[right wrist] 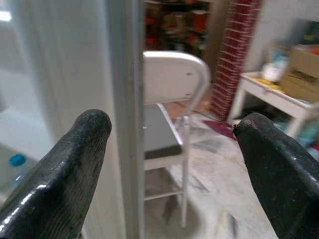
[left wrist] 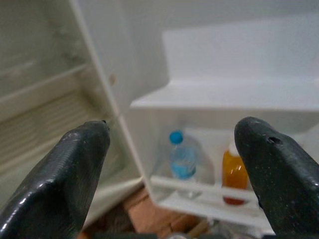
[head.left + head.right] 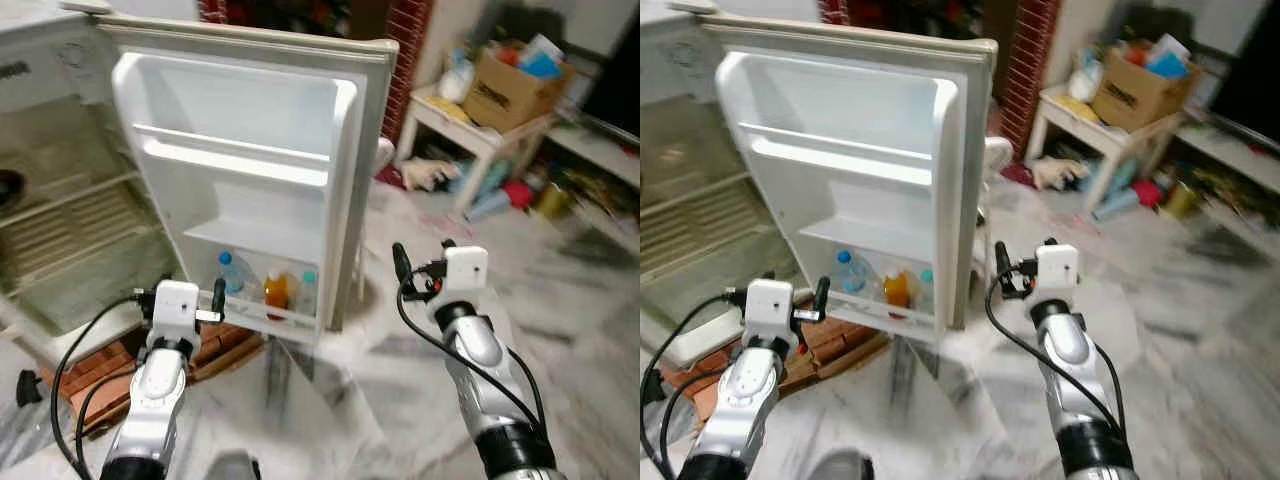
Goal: Restocking fridge
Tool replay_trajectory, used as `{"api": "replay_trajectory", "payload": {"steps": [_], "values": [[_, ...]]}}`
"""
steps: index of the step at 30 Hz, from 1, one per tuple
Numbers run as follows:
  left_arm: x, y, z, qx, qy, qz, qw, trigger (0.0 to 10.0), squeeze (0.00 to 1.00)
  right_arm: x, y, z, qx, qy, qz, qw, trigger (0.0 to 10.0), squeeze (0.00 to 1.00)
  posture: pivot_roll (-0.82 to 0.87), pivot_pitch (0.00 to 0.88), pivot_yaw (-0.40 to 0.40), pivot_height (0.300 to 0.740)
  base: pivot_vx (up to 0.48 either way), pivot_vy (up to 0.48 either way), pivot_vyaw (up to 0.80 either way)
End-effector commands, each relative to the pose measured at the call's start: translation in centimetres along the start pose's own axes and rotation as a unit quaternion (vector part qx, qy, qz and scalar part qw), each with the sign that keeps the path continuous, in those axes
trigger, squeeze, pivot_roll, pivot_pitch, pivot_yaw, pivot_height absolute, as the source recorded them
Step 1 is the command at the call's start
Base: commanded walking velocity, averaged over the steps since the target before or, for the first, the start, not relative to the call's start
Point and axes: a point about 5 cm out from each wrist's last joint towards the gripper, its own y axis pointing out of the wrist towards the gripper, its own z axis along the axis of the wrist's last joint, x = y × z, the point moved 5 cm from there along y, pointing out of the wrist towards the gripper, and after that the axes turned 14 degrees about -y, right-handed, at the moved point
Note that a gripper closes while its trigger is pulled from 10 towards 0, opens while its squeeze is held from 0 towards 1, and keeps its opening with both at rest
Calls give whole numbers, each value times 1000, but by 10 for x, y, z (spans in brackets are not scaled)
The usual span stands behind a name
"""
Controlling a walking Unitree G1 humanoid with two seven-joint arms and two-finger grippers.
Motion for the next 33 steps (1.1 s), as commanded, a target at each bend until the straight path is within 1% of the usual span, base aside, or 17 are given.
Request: {"api": "replay_trajectory", "payload": {"steps": [1, 6, 8, 12, 13, 14, 17, 18, 20, 21, 22, 24, 27, 33], "values": [[-5, 2, 1, 0, 5, 5, 1000, 10000, 0, -4, 6, 10, 17, -2, 8, 1000, 10000, 0, 22, 0, -34, 740, 0, -480, 788], [-6, 3, 1, -1, 5, 8, 1000, 10000, 0, -2, 12, 18, 30, -6, 10, 999, 10000, 0, 18, 0, -28, 740, 0, -480, 715], [-8, 1, -1, -5, 4, 11, 1000, 10000, 0, 1, 11, 16, 26, 2, 4, 1000, 10000, 0, 18, 0, -26, 740, 0, -441, 0], [-12, -1, -4, -10, 0, 17, 1000, 10000, 0, 2, 8, 11, 22, 6, -2, 1000, 10000, 0, 15, 0, -9, 740, 0, -389, 0], [-18, -3, -4, -9, -22, 30, 999, 10000, 0, 3, 5, 8, 18, 14, -8, 1000, 10000, 0, 9, 0, 10, 740, 0, 0, 0], [-22, -4, -4, -7, -32, 41, 999, 10000, 0, 4, 4, 6, 16, 16, -13, 1000, 10000, 0, 6, 0, 19, 740, 0, 0, 0], [-28, -5, -3, -5, -49, 58, 997, 10000, 0, 8, 1, 2, 12, 25, -25, 999, 10000, 0, 6, 0, 19, 740, 0, 0, 0], [-29, -5, -5, -8, -60, 59, 996, 10000, 0, 11, -1, -2, 5, 30, -36, 999, 10000, 0, -8, 0, 43, 740, 0, 0, 0], [-26, -6, -6, -13, -60, 51, 997, 10000, 0, 12, -4, -5, 0, 37, -41, 998, 10000, 0, -12, 0, 46, 740, 0, 0, 0], [-23, -5, -7, -14, -61, 44, 997, 10000, 0, 12, -5, -6, -1, 36, -40, 999, 10000, 0, -17, 0, 48, 740, 0, 0, 0], [-16, -4, -7, -16, -56, 28, 998, 10000, 0, 9, -7, -8, -1, 29, -31, 999, 10000, 0, -23, 0, 42, 740, 0, 0, 0], [-11, -3, -7, -16, -54, 18, 998, 10000, 0, 6, -9, -7, 2, 27, -24, 999, 10000, 0, -23, 0, 40, 740, 0, 0, 0], [-4, 0, -5, -10, -53, 3, 999, 10000, 0, -1, -7, -4, 9, 16, -4, 1000, 10000, 0, -19, 0, 18, 740, 0, 0, 798], [-5, 2, -4, -4, -59, 11, 998, 10000, 0, -2, 3, 5, 21, 14, 9, 1000, 10000, 0, -4, 0, -5, 740, 284, 0, 797]]}}
